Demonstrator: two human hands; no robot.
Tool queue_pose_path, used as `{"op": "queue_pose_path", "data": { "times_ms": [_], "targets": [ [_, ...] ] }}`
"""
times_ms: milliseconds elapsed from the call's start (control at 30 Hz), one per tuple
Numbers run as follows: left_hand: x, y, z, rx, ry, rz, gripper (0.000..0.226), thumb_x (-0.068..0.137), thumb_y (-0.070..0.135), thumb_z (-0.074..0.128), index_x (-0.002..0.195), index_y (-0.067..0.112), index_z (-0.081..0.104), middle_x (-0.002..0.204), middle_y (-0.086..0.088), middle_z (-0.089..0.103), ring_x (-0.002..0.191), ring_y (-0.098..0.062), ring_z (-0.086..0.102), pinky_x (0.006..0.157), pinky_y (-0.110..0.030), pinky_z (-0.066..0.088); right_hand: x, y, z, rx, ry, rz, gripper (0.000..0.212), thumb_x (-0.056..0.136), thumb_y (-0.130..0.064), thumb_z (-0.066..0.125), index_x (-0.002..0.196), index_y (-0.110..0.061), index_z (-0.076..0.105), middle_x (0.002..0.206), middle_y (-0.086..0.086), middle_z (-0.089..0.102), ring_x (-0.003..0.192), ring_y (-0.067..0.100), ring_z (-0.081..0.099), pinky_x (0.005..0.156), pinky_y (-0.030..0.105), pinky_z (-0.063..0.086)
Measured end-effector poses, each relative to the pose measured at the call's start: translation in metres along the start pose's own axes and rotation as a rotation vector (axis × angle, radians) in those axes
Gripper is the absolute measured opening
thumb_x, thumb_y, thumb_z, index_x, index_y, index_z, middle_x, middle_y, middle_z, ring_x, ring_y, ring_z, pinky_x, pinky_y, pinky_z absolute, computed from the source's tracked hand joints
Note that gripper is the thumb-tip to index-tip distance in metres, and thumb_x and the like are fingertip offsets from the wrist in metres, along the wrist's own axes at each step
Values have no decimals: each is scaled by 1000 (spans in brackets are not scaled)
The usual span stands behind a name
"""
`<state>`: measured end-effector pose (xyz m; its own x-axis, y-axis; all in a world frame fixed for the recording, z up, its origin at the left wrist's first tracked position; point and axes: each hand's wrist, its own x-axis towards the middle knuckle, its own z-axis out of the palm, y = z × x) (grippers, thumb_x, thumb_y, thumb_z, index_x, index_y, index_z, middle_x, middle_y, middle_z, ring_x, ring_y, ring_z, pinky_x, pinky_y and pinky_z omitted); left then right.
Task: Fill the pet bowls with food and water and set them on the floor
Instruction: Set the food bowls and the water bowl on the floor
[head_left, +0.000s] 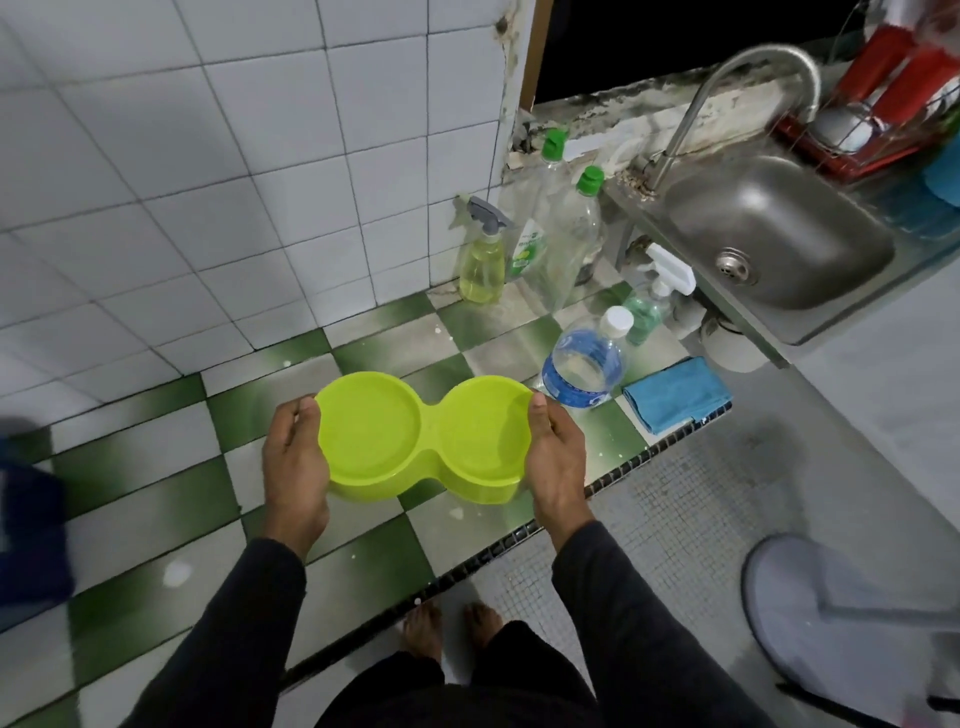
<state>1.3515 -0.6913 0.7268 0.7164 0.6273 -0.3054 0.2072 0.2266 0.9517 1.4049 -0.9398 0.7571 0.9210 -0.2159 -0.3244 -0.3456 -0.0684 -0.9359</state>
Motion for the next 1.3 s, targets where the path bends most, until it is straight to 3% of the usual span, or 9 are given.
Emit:
{"op": "queue_pose_path", "data": {
  "times_ms": [200, 400, 467, 567, 700, 833, 967, 1167, 1300],
  "targets": [
    [-24, 6, -15, -113, 101, 16, 39, 105, 48, 50, 127, 21, 68, 133, -10, 65, 116, -30, 61, 92, -50, 53, 5, -27, 9, -69, -133, -85, 31, 105, -43, 50, 120, -28, 71, 120, -6, 69, 114, 17, 61, 106, 48, 48],
    [-57, 27, -26, -204, 268, 19, 23, 99, 49, 55, 93, 39, 75, 105, 6, 65, 100, -22, 59, 79, -42, 49, 2, -46, 23, -127, -256, -129, 27, 105, -41, 49, 112, -27, 72, 114, -6, 70, 111, 20, 62, 98, 40, 50],
    [-69, 29, -34, -223, 323, 57, 22, 100, 46, 55, 97, 41, 76, 106, 9, 67, 101, -22, 59, 81, -43, 51, -2, -50, 28, -142, -302, -150, 26, 104, -42, 50, 109, -29, 72, 111, -9, 70, 110, 18, 62, 91, 33, 48],
    [-85, 32, -48, -252, 407, 87, 25, 103, 42, 54, 114, 35, 75, 116, 9, 69, 105, -20, 61, 84, -42, 53, -11, -57, 41, -158, -370, -166, 23, 103, -44, 51, 108, -33, 71, 117, -8, 69, 111, 18, 62, 98, 37, 49],
    [-104, 36, -73, -272, 542, 110, 24, 104, 38, 54, 102, 35, 77, 108, 11, 71, 106, -21, 61, 85, -40, 51, -31, -67, 62, -171, -461, -175, 19, 102, -41, 53, 90, -39, 68, 110, -14, 68, 108, 16, 62, 100, 40, 49],
    [-124, 39, -107, -303, 664, 80, 19, 97, 46, 59, 95, 41, 77, 100, 13, 73, 101, -19, 64, 73, -36, 50, -58, -69, 84, -154, -561, -176, 21, 102, -40, 55, 106, -31, 74, 113, -9, 71, 109, 17, 63, 101, 41, 50],
    [-143, 41, -144, -339, 757, 106, 22, 98, 42, 59, 90, 42, 79, 88, 16, 76, 91, -16, 67, 66, -31, 51, -95, -71, 109, -165, -657, -179, 16, 102, -42, 55, 97, -39, 70, 116, -12, 67, 113, 17, 61, 100, 37, 48],
    [-177, 45, -208, -420, 851, 108, 27, 98, 44, 60, 113, 28, 76, 110, 0, 74, 102, -26, 70, 82, -45, 59, -158, -70, 145, -168, -747, -175, 16, 100, -40, 58, 91, -40, 71, 112, -19, 68, 111, 12, 62, 105, 44, 50],
    [-204, 47, -261, -415, 911, 159, 22, 102, 42, 57, 105, 34, 78, 107, 8, 76, 94, -10, 72, 75, -33, 59, -212, -63, 171, -173, -832, -189, 16, 100, -44, 57, 93, -39, 71, 110, -18, 69, 111, 13, 63, 100, 39, 51]
  ]
}}
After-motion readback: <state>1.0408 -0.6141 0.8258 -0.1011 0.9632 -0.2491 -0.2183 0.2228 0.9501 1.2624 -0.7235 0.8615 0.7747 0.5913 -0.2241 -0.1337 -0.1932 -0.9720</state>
